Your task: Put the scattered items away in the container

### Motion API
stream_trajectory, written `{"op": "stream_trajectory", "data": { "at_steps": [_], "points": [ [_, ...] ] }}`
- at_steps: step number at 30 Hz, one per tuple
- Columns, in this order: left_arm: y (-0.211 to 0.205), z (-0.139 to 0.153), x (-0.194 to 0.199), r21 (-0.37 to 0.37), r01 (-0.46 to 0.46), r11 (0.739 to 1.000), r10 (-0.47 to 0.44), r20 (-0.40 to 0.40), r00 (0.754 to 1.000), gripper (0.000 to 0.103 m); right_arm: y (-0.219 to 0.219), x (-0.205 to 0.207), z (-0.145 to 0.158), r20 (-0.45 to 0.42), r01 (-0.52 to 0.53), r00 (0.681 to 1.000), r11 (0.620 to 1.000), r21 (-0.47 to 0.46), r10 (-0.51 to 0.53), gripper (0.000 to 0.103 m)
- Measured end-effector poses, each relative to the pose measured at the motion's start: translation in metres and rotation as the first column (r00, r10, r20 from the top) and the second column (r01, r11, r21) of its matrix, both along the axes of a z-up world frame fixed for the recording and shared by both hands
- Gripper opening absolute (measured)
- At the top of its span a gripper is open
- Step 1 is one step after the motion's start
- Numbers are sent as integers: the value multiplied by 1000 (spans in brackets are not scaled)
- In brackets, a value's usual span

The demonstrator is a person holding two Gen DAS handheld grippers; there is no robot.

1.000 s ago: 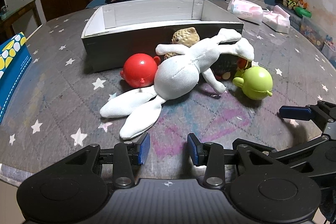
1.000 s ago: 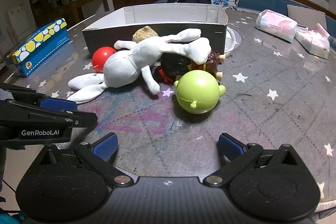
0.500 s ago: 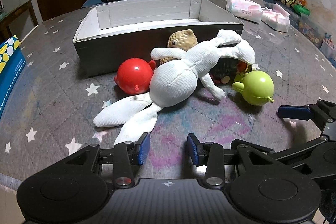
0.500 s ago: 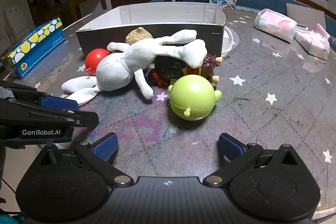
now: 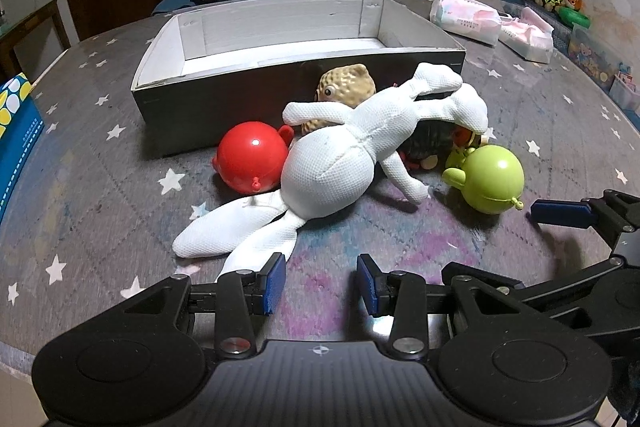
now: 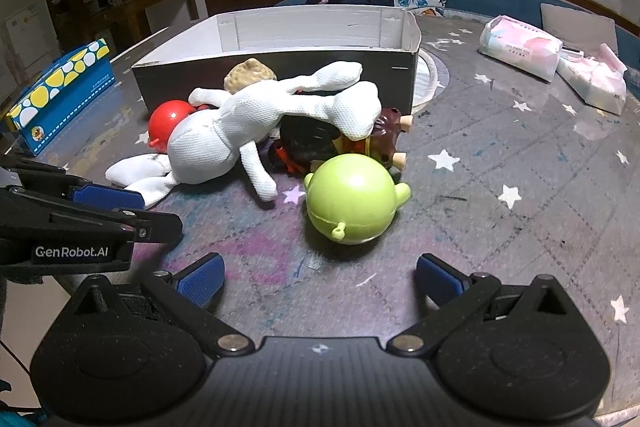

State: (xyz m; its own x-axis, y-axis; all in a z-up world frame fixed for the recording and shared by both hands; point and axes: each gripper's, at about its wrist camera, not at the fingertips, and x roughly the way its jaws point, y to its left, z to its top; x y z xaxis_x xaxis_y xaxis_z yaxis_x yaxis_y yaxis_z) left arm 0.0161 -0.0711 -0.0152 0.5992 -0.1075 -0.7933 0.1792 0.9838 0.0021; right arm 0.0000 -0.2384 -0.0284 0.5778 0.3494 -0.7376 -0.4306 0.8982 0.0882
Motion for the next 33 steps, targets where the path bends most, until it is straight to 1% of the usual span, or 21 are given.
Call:
{"op": "stream_trajectory", "data": {
  "at_steps": [15,33],
  "points": [
    [-2,2,10,1,-7,1000,7,-4,1000,42,-4,9,4,2,7,1000,1000,6,-7,103],
    [4,6,11,8,-2,1000,2,1,1000,42,-4,17,10,17,4,1000,1000,8,-4,103]
  ]
}}
